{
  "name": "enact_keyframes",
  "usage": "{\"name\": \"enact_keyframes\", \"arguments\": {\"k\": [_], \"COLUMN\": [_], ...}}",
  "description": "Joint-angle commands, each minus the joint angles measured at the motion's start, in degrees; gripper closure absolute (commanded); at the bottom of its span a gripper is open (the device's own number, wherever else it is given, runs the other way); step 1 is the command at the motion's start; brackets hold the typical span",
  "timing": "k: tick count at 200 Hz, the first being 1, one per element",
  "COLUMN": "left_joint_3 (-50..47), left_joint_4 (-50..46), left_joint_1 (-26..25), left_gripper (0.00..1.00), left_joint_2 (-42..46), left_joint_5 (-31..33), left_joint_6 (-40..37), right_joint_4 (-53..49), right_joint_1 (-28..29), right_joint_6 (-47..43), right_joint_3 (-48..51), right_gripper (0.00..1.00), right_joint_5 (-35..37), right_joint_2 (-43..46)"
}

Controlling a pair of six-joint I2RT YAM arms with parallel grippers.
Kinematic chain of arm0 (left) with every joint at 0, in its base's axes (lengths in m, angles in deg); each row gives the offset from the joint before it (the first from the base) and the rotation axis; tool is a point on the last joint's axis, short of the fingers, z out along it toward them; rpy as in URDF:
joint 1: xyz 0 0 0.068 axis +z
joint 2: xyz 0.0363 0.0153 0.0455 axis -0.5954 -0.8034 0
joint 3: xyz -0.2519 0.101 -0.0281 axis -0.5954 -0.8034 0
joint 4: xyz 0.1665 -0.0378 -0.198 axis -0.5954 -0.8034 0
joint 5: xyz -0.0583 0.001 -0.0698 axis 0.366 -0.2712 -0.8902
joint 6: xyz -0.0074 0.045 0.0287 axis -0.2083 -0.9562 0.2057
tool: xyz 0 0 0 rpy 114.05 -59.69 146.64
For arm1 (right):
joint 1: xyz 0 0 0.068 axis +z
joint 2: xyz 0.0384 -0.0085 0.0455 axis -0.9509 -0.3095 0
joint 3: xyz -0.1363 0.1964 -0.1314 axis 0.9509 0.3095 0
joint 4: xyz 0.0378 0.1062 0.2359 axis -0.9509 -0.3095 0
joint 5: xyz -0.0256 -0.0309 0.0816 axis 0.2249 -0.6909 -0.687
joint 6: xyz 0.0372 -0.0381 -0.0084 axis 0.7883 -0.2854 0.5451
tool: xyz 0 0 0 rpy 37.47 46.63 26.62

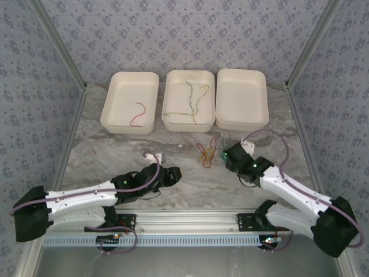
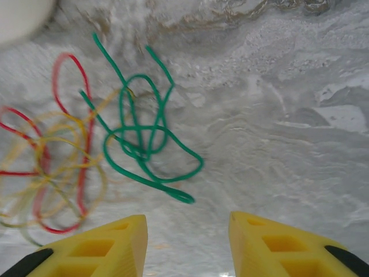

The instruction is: Untangle the cables

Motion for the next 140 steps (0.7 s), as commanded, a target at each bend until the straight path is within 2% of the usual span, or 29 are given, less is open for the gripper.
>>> {"name": "enact_keyframes", "arguments": {"k": [1,20,46,85,115,132,140], "left_joint_3": [3.3,4.8,5.7,6.3,7.2,7.2,7.3], "left_joint_4": [1.8,1.7,2.8,2.9,4.8,9.1,11.3], "left_joint_1": [-0.6,-0.5,-0.6,-1.1,-1.2,-1.3,-1.5], "left_gripper": [0.53,0.53,0.53,0.53,0.47,0.38,0.35], "left_joint_2": [-1.6,-3.3,-5.4,-6.5,-7.5,-8.8,-9.5], "left_joint_5": [1.0,0.6,-0.2,-0.5,-2.5,-5.9,-7.5], "left_joint_6": [-1.1,-1.5,-1.5,-1.5,-2.7,-3.6,-4.0], "right_joint_4": [-1.6,0.6,3.8,8.0,10.3,9.4,8.9], "right_joint_1": [0.2,-0.1,-3.6,-6.7,-8.3,-8.3,-8.2], "right_joint_6": [-10.3,-12.1,-16.3,-19.7,-20.8,-21.0,-20.8], "right_joint_3": [-2.8,-3.4,-4.0,-5.8,-6.5,-6.7,-6.4], "right_gripper": [0.58,0.56,0.56,0.58,0.73,0.92,0.98], "right_joint_5": [1.1,-0.6,-4.9,-10.1,-10.2,-8.1,-7.0], "right_joint_2": [-3.4,-5.6,-9.2,-15.9,-18.3,-17.2,-15.7]}}
